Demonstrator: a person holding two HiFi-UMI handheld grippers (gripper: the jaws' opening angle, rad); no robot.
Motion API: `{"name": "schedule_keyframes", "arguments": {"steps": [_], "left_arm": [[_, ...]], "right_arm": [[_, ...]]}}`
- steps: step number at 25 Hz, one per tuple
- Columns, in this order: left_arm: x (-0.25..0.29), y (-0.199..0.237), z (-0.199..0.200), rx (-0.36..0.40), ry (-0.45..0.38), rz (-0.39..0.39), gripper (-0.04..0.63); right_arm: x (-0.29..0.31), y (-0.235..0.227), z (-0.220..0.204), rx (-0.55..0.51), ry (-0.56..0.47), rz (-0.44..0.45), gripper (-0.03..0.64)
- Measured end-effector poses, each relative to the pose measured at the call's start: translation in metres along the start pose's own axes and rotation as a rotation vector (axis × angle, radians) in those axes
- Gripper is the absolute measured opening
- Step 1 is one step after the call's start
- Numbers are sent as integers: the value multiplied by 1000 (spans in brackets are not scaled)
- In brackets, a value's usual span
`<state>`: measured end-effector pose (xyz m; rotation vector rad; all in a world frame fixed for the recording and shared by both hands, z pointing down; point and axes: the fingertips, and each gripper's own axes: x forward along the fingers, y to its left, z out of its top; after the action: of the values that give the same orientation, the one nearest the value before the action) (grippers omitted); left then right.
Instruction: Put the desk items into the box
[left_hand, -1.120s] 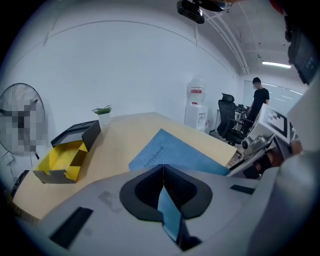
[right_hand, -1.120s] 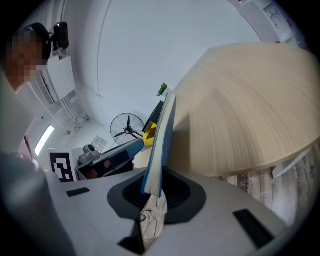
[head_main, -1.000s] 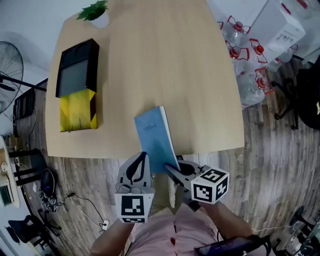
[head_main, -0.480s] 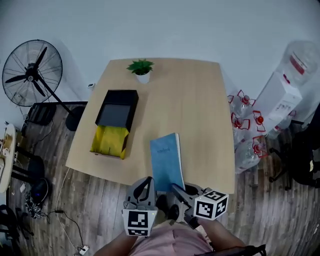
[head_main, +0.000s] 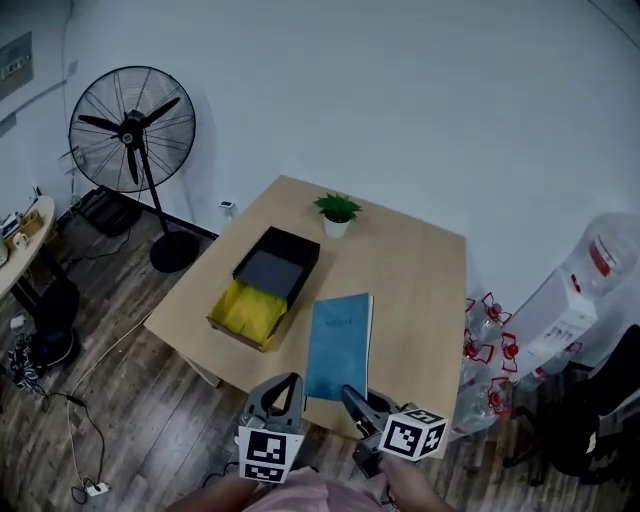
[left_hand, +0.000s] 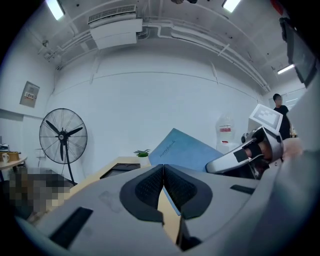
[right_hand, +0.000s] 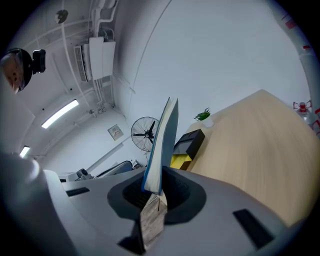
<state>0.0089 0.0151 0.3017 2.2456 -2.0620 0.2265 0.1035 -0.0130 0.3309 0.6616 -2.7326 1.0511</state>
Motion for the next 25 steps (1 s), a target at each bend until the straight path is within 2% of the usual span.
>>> {"name": "schedule_keyframes", "arguments": {"steps": [8,20,25], "left_arm": [[-12,79,-5,-32,-26,67,12],[3,224,-8,11,7,39,12],[10,267,-13,30,32,17,12]], "right_arm": [[63,37,-2,-11,23,34,46],[208,78,-7,49,35,33,48],[250,85,-14,81,34,14,48]]}}
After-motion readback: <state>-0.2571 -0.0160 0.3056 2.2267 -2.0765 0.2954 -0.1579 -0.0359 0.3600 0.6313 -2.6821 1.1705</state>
